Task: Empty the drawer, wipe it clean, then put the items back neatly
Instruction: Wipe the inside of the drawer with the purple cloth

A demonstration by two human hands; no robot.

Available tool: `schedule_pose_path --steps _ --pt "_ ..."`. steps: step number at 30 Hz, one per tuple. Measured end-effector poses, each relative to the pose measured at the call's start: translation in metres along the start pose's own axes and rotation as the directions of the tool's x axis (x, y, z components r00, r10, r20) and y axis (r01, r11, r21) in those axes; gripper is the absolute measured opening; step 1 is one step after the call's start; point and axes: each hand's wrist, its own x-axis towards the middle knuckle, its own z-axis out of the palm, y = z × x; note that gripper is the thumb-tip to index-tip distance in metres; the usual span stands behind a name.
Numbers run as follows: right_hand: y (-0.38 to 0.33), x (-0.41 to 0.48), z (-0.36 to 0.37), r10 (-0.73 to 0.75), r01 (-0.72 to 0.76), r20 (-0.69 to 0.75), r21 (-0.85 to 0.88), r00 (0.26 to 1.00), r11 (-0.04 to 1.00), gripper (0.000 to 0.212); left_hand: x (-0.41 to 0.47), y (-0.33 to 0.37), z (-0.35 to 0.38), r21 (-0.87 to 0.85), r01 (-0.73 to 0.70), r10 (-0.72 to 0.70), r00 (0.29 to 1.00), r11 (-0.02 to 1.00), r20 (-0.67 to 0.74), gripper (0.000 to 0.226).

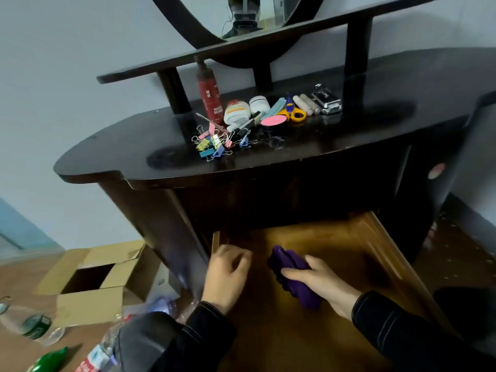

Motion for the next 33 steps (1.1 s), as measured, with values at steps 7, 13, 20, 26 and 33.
schedule_pose_path --steps 7,13,20,26,33 --pt "0.013 0.062 0.031 0.056 -0.055 0.025 -0.028 0.998 0.998 0.034 0.031 -0.067 -0.013 0.022 0.215 -0.216 0.974 0.976 0.066 0.018" --pt "0.021 0.112 0.049 0.090 -0.091 -0.016 -0.047 0.996 0.995 0.072 0.048 -0.075 -0.002 0.155 0.129 -0.143 0.986 0.980 0.083 0.020" --pt "0.029 0.171 0.072 0.004 -0.007 -0.062 -0.054 0.998 0.999 0.081 0.059 -0.084 0.006 0.256 0.046 -0.076 0.991 0.966 0.109 0.018" --pt "0.027 0.211 0.094 -0.070 0.055 -0.121 -0.126 0.990 0.991 0.065 0.066 -0.085 0.006 0.308 0.035 -0.070 0.992 0.951 0.104 0.007" --pt "0.008 0.224 0.097 -0.154 0.094 -0.140 -0.361 0.978 0.928 0.017 0.065 -0.082 0.010 0.282 0.082 -0.107 0.992 0.956 0.071 0.007"
